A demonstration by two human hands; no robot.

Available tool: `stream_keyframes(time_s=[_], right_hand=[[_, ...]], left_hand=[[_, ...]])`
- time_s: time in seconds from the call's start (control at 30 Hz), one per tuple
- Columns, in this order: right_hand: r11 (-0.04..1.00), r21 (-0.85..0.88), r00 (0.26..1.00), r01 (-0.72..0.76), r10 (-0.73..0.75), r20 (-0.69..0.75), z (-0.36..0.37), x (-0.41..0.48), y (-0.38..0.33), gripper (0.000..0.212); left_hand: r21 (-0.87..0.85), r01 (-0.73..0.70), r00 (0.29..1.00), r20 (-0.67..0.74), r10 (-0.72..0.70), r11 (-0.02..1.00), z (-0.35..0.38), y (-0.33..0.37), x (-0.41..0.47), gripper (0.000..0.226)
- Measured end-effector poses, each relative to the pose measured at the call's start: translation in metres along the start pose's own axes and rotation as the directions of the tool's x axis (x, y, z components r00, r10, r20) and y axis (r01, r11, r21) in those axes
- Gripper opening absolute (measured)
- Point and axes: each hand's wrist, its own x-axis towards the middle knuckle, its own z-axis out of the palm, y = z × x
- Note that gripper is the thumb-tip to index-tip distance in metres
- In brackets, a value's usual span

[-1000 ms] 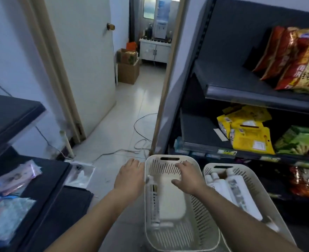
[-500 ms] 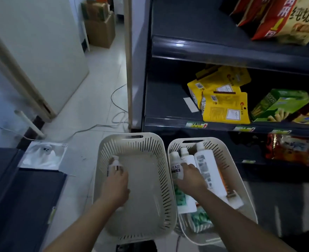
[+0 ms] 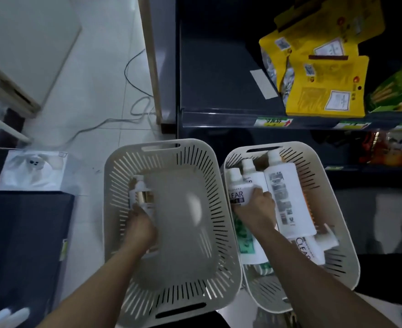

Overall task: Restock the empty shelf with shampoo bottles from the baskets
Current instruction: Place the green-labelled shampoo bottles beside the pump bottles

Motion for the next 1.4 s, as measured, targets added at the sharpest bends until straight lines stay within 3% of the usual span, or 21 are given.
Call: stream_keyframes(time_s=[0.2,0.27,0.37,0.5,0.6,0.73,0.83,0.93,1.07,1.2,1.4], right_hand=[[1.0,0.021,0.998,-0.021,0.022,-0.051,0.005,0.004,-0.004,0.076],[0.998,0.057,0.997,-0.015,0.02,-0.075,0.006,0.002,-0.003,0.077],[0.998,0.068,0.995,0.008,-0.001,-0.102,0.009,-0.001,-0.003,0.074],[0.999,0.032,0.994,0.026,-0.022,-0.104,0.01,0.001,-0.001,0.067],[0.999,0.016,0.995,0.05,-0.049,-0.084,0.007,0.004,0.0,0.071],[0.999,-0.029,0.999,0.039,-0.039,0.009,-0.001,0.009,0.002,0.076],[0.996,0.087,0.997,0.022,-0.029,0.074,-0.017,0.01,0.01,0.062],[0.962,0.271,0.997,0.031,-0.05,0.066,-0.035,0.005,0.026,0.06],[0.905,0.402,0.989,0.142,-0.148,-0.015,-0.068,-0.008,0.034,0.067],[0.828,0.418,0.926,0.373,-0.359,-0.115,-0.11,-0.035,0.011,0.065],[0.662,0.433,0.778,0.612,-0.603,-0.176,-0.154,-0.092,-0.041,0.068]], left_hand=[[-0.077,0.132,0.983,-0.118,-0.14,0.988,0.009,0.022,0.006,0.082],[-0.102,0.218,0.974,-0.04,-0.223,0.971,0.012,0.028,0.003,0.092],[-0.179,0.244,0.969,0.077,-0.234,0.953,0.019,0.038,0.003,0.112],[-0.334,0.247,0.968,0.134,-0.213,0.91,0.024,0.044,0.011,0.088],[-0.533,0.276,0.955,0.247,-0.165,0.8,0.025,0.037,0.021,0.079],[-0.737,0.374,0.896,0.444,-0.013,0.563,0.016,0.039,-0.001,0.037],[-0.807,0.405,0.84,0.514,0.173,0.43,0.005,0.039,-0.026,0.062],[-0.855,0.385,0.82,0.489,0.296,0.347,-0.009,0.032,-0.045,0.092],[-0.913,0.316,0.8,0.403,0.445,0.259,-0.031,0.032,-0.074,0.102],[-0.958,0.248,0.844,0.288,0.452,0.147,-0.063,0.04,-0.116,0.098],[-0.993,-0.038,0.919,0.01,0.395,0.114,-0.119,0.034,-0.177,0.092]])
